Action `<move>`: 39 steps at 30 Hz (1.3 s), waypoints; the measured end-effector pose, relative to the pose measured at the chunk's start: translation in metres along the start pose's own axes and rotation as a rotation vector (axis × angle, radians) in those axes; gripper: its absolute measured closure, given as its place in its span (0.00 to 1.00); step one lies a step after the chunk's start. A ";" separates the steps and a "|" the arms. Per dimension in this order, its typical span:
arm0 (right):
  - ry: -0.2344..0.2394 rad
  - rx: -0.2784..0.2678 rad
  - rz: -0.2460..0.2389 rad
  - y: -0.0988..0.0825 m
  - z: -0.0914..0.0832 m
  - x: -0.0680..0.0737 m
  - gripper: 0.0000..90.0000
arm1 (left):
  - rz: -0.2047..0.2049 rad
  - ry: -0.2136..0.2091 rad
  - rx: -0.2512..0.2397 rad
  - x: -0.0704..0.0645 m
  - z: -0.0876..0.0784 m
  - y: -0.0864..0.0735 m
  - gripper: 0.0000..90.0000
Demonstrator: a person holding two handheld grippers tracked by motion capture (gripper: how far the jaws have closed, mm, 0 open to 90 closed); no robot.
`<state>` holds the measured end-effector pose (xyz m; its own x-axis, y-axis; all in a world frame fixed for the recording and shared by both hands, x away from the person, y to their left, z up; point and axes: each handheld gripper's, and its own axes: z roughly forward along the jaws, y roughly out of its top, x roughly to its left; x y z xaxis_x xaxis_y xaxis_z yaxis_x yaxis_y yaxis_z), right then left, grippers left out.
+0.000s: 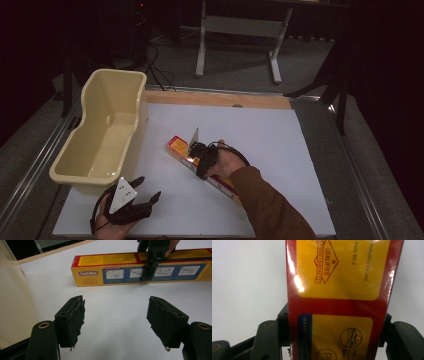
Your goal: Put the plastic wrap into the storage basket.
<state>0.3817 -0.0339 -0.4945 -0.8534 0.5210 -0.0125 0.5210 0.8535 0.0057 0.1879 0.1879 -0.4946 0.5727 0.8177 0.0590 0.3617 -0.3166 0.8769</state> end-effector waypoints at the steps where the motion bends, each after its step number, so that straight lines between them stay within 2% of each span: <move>1: -0.004 0.001 0.001 0.000 0.000 0.000 0.44 | 0.000 0.000 0.000 0.000 0.000 0.000 0.34; 4: 0.006 -0.008 0.018 -0.001 -0.001 -0.002 0.44 | 0.001 -0.001 0.000 0.000 0.000 0.000 0.34; 7: 0.038 -0.022 0.083 -0.002 -0.003 -0.007 0.45 | 0.001 -0.001 -0.001 0.000 0.000 0.000 0.34; 10: 0.053 -0.030 0.095 -0.003 -0.004 -0.010 0.45 | 0.001 -0.001 0.000 0.000 0.000 0.000 0.34; 13: 0.126 -0.058 0.154 -0.006 -0.008 -0.015 0.45 | 0.001 -0.002 0.002 0.000 0.000 0.000 0.34; 14: 0.126 -0.058 0.154 -0.006 -0.008 -0.015 0.45 | 0.001 -0.002 0.002 0.000 0.000 0.000 0.34; 15: 0.158 -0.071 0.164 -0.008 -0.010 -0.016 0.45 | 0.002 -0.002 0.003 0.000 0.000 0.000 0.34; 16: 0.211 -0.089 0.179 -0.009 -0.014 -0.018 0.45 | 0.000 -0.002 0.002 0.000 0.000 0.000 0.34; 19: 0.295 -0.131 0.212 -0.012 -0.022 -0.020 0.45 | -0.001 -0.002 0.000 0.000 0.000 0.000 0.34; 23: 0.357 -0.204 0.236 -0.014 -0.033 -0.021 0.46 | 0.000 -0.001 0.001 0.000 0.000 0.000 0.34; 24: 0.386 -0.232 0.240 -0.015 -0.036 -0.022 0.46 | -0.001 -0.001 0.000 0.000 0.000 0.000 0.34; 31: 0.563 -0.335 0.277 -0.017 -0.051 -0.028 0.45 | -0.004 -0.004 0.003 0.000 0.001 0.000 0.34; 35: 0.625 -0.404 0.305 -0.018 -0.057 -0.030 0.45 | -0.003 -0.003 0.002 0.000 0.001 0.000 0.34; 37: 0.683 -0.435 0.327 -0.018 -0.059 -0.033 0.45 | -0.003 -0.003 0.001 0.000 0.001 0.000 0.34; 39: 0.698 -0.445 0.333 -0.018 -0.060 -0.034 0.45 | -0.005 -0.003 0.002 0.000 0.001 0.000 0.34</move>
<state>0.4006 -0.0667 -0.4339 -0.5484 0.5001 0.6702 0.8137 0.5038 0.2899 0.1884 0.1876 -0.4951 0.5730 0.8179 0.0529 0.3658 -0.3130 0.8765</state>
